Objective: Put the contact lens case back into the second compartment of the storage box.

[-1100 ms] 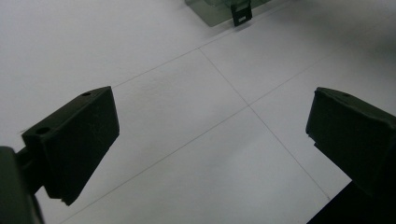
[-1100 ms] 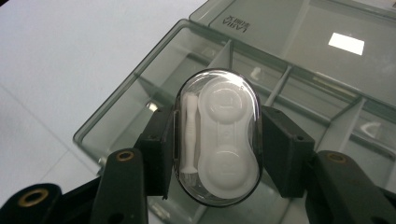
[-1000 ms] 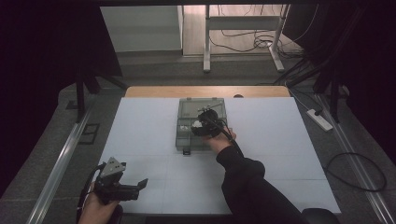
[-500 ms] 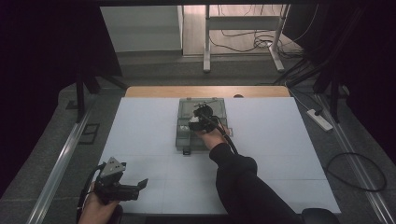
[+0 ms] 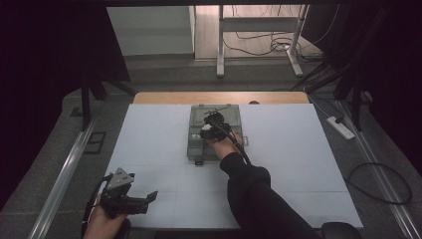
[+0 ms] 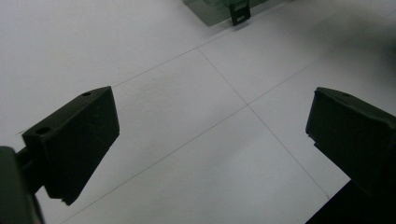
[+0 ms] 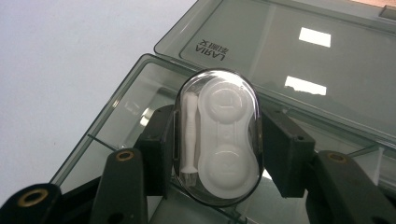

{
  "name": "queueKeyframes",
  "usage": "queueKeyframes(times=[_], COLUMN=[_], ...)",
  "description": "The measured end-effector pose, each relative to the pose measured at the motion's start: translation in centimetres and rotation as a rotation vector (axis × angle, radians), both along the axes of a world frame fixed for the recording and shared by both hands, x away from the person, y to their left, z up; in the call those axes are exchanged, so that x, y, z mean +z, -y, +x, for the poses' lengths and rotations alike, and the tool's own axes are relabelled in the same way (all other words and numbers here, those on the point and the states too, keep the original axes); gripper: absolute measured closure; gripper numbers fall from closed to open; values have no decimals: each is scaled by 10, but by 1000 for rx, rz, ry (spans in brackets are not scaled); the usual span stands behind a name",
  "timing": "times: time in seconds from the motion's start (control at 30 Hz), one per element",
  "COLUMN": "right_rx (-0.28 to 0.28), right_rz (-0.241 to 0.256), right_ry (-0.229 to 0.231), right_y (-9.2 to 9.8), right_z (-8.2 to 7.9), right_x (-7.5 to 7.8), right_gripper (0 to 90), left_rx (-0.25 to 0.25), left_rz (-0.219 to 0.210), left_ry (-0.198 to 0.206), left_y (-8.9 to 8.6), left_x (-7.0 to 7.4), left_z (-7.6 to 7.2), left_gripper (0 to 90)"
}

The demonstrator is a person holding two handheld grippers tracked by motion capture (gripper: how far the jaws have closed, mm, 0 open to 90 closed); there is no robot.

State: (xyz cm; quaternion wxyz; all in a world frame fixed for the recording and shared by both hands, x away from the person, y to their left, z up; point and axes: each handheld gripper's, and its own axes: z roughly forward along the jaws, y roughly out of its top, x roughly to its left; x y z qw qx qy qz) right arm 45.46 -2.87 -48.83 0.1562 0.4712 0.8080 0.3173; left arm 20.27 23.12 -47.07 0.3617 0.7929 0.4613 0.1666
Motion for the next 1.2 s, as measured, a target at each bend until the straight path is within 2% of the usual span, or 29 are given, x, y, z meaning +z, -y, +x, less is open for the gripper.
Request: queueKeyframes(times=[0.17,0.27,0.53,0.77,1.03,1.2], right_rx=[-4,-2,8,15,52,95], right_rz=[0,4,-32,-36,-41,-25], right_ry=[0,-2,17,22,21,-6], right_y=[-1,-2,-4,-4,-4,1], right_z=[0,0,-2,-2,-2,-2], right_x=[-1,-1,0,0,1,5], right_gripper=[480,444,395,384,343,326], left_rx=[-1,-1,-2,-3,-2,-2], left_rz=[0,1,2,3,2,2], left_ry=[0,1,1,1,1,1], left_y=[0,0,0,0,0,0], left_x=[0,0,0,0,0,0], left_z=[0,0,0,0,0,0], left_gripper=[27,27,27,27,27,27])
